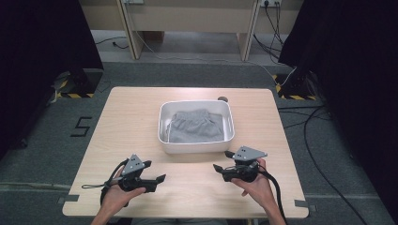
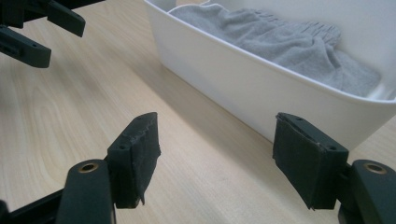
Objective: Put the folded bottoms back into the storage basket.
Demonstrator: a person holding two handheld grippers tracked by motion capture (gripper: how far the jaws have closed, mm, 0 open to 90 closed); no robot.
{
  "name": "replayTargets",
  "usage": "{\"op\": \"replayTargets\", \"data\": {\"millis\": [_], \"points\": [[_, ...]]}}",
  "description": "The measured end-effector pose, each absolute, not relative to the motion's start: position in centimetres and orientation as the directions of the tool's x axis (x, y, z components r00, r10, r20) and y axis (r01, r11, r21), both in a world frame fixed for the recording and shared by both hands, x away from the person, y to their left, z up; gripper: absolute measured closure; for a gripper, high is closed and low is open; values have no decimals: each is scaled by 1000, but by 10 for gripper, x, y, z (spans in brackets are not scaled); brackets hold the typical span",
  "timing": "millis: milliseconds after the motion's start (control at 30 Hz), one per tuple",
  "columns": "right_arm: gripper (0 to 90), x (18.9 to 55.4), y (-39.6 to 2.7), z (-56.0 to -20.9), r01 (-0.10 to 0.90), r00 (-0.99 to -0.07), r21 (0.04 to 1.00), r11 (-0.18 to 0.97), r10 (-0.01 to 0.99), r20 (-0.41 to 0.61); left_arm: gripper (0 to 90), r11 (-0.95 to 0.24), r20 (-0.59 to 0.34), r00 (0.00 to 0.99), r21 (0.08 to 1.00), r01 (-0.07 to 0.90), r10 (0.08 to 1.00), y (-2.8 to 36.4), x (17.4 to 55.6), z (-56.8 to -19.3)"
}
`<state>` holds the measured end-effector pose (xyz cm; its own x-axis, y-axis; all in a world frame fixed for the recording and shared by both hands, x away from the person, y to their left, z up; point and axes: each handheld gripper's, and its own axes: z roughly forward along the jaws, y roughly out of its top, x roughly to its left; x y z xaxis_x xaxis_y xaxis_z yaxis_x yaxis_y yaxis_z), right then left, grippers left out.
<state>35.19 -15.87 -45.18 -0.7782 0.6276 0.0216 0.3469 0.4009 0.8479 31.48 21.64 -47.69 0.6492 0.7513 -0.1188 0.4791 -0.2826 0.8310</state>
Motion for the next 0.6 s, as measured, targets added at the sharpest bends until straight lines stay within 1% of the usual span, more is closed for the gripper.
{"op": "replayTargets", "data": {"millis": [233,600], "points": [[315,349,-158,-459,361,-775,835,416,632,20,199,-285,-116,643,827,484,757,221,312,-481],[310,343,-169,-474,401,-755,817,415,654,38,198,-297,-116,638,812,502,761,223,308,-492]]}}
